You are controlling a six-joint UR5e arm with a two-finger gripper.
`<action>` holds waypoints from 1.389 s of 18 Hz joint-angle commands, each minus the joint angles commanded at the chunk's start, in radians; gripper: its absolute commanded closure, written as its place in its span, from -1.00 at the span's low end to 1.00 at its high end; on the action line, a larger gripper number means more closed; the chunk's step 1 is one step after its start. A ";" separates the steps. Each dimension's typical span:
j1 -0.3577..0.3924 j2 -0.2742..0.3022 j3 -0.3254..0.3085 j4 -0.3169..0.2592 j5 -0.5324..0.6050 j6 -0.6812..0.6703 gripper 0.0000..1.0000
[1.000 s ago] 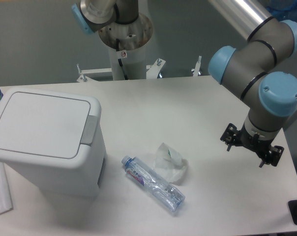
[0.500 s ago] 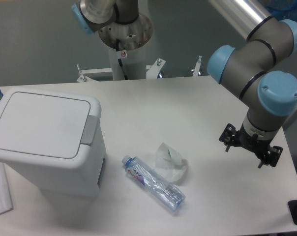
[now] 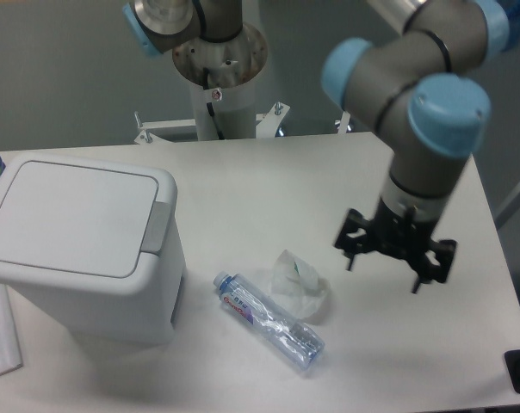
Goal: Open the trash can
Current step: 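Move the gripper over to the edge of the white trash can lid, then press the gripper against the lid edge to pop the lid open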
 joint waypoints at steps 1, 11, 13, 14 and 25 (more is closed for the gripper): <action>-0.008 0.026 -0.018 0.018 -0.029 -0.040 -1.00; -0.155 0.098 -0.144 0.115 -0.105 -0.241 -1.00; -0.155 0.114 -0.196 0.164 -0.102 -0.244 -1.00; -0.157 0.117 -0.222 0.180 -0.099 -0.243 -1.00; -0.178 0.131 -0.276 0.204 -0.099 -0.292 -1.00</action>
